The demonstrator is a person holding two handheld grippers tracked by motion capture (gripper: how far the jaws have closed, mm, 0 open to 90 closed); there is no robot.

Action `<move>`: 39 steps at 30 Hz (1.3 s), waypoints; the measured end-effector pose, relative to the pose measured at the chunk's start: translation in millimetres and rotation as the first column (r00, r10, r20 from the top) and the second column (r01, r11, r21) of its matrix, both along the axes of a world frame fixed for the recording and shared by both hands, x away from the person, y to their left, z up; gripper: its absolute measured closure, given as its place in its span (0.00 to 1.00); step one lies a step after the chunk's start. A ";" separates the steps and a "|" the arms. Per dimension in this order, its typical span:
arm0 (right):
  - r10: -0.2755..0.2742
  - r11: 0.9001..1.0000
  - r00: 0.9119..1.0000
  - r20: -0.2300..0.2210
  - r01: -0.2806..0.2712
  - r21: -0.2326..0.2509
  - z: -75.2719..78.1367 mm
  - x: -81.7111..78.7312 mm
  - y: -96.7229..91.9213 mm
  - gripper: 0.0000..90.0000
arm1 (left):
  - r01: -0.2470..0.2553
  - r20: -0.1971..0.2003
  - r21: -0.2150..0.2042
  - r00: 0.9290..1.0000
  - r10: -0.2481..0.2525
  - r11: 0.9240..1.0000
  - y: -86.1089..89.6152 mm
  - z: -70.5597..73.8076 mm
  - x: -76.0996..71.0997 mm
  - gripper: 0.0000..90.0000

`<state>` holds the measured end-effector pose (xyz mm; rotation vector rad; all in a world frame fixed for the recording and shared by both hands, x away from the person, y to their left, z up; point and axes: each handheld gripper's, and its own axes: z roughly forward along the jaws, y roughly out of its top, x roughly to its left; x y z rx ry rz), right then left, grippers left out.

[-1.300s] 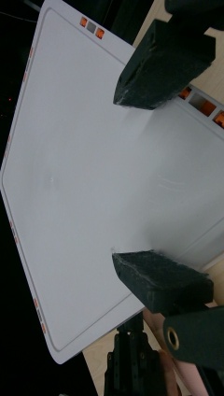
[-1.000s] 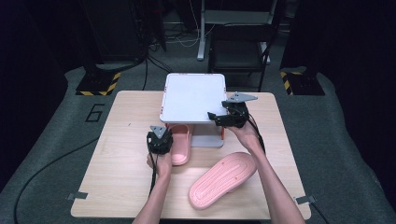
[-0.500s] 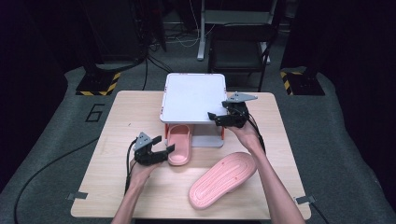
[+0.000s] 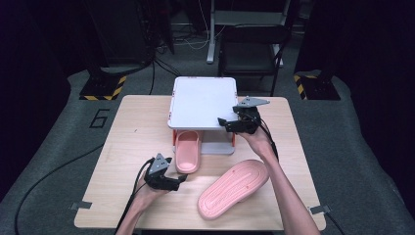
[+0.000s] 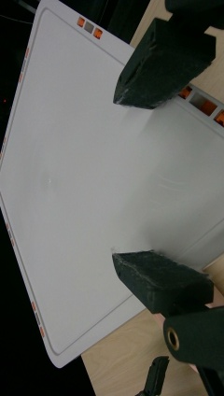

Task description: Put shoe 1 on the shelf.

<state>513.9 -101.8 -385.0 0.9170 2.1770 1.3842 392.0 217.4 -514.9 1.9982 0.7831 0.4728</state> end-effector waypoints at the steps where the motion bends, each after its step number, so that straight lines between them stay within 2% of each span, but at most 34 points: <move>1: 0.001 1.000 1.000 0.001 -0.001 0.000 0.0 0.1 0.1 0.21 | -0.005 -0.007 0.006 1.000 0.005 1.000 -2.8 -0.6 0.9 0.08; 2: 0.004 1.000 1.000 0.005 -0.004 -0.003 0.0 0.4 0.1 0.21 | -0.014 -0.007 0.031 1.000 0.014 0.999 -5.5 -1.1 3.6 0.08; 6: 0.002 1.000 1.000 -0.001 -0.002 0.000 0.1 -0.1 -0.5 0.21 | -0.049 0.003 0.061 0.999 0.049 0.997 -12.8 -2.9 11.0 0.10; 7: 0.002 1.000 1.000 -0.001 -0.002 0.000 0.1 -0.1 -0.5 0.21 | -0.050 -0.004 0.056 0.999 0.050 0.997 -13.8 -3.2 13.3 0.10; 8: 0.003 1.000 1.000 -0.001 -0.003 -0.001 0.3 0.0 -0.7 0.21 | -0.078 -0.014 0.043 0.997 0.079 0.996 -17.5 -4.0 17.1 0.11; 10: 0.003 1.000 1.000 -0.002 -0.003 -0.001 0.3 -0.1 -0.6 0.21 | -0.087 -0.004 0.053 0.996 0.088 0.995 -18.1 -3.6 20.1 0.12; 12: 0.007 1.000 1.000 0.002 -0.007 -0.005 0.5 0.2 -0.4 0.21 | -0.122 -0.009 0.027 0.993 0.122 0.992 -22.7 -4.1 23.8 0.13; 14: 0.004 1.000 1.000 0.005 -0.004 0.000 0.3 0.2 -0.3 0.21 | -0.133 -0.020 0.022 0.991 0.134 0.991 -26.7 -4.5 30.1 0.13; 16: 0.007 1.000 1.000 -0.004 -0.007 -0.004 0.6 -0.2 -0.8 0.21 | -0.149 -0.005 0.041 0.989 0.150 0.988 -29.8 -3.9 36.3 0.13; 18: 0.008 1.000 1.000 -0.004 -0.008 -0.004 0.7 -0.1 -1.1 0.21 | -0.187 -0.010 0.037 0.982 0.188 0.982 -33.2 -2.9 41.9 0.14; 20: 0.008 1.000 1.000 -0.003 -0.008 -0.001 0.6 -0.1 -1.0 0.21 | -0.208 -0.005 0.060 0.978 0.209 0.976 -32.3 -1.4 49.2 0.16; 21: 0.008 1.000 1.000 -0.003 -0.008 -0.002 0.6 -0.1 -1.0 0.22 | -0.235 -0.012 0.041 0.972 0.236 0.971 -33.2 -2.1 52.9 0.16; 22: 0.008 1.000 1.000 -0.003 -0.008 -0.002 0.6 -0.1 -1.0 0.21 | -0.233 -0.007 0.060 0.972 0.234 0.971 -31.5 -1.5 56.1 0.16; 24: 0.009 1.000 1.000 -0.002 -0.009 -0.002 0.6 0.0 -1.0 0.21 | -0.269 -0.015 0.044 0.963 0.270 0.962 -31.3 -3.3 62.7 0.16; 25: 0.009 1.000 1.000 -0.003 -0.009 -0.002 0.6 0.0 -1.0 0.22 | -0.269 -0.018 0.049 0.963 0.270 0.962 -29.7 -3.4 66.2 0.16; 26: 0.009 1.000 1.000 -0.003 -0.009 -0.002 0.6 0.0 -1.0 0.22 | -0.289 -0.019 0.034 0.957 0.290 0.957 -30.4 -4.7 68.2 0.16; 27: 0.010 1.000 1.000 -0.002 -0.010 -0.002 0.6 0.0 -1.1 0.22 | -0.298 -0.020 0.028 0.954 0.298 0.954 -30.5 -5.5 71.6 0.16; 29: 0.012 1.000 1.000 -0.005 -0.012 -0.005 0.9 -0.1 -1.4 0.22 | -0.281 -0.031 0.019 0.959 0.282 0.959 -30.9 -5.7 73.6 0.15; 30: 0.014 1.000 1.000 -0.005 -0.014 -0.005 0.8 0.0 -1.5 0.22 | -0.290 -0.019 0.012 0.957 0.290 0.957 -32.0 -6.5 73.5 0.15; 33: 0.015 1.000 1.000 -0.005 -0.015 -0.005 0.8 0.1 -1.5 0.22 | -0.287 -0.019 0.011 0.958 0.288 0.958 -32.3 -5.2 70.8 0.16; 34: 0.015 1.000 1.000 -0.005 -0.015 -0.004 0.8 0.1 -1.5 0.22 | -0.269 -0.011 0.021 0.963 0.270 0.963 -29.7 -3.4 69.2 0.16; 35: 0.015 1.000 1.000 -0.005 -0.015 -0.004 0.8 0.1 -1.6 0.22 | -0.262 -0.007 0.004 0.965 0.262 0.965 -28.3 -2.3 67.5 0.16; 38: 0.019 1.000 1.000 0.003 -0.019 0.003 0.3 -0.1 -1.5 0.22 | -0.241 -0.005 -0.089 0.970 0.241 0.967 -17.3 7.7 52.8 0.16; 39: 0.012 1.000 1.000 0.007 -0.012 0.000 0.9 -1.4 -1.7 0.22 | -0.226 0.023 -0.096 0.973 0.229 0.969 -10.4 11.5 48.2 0.16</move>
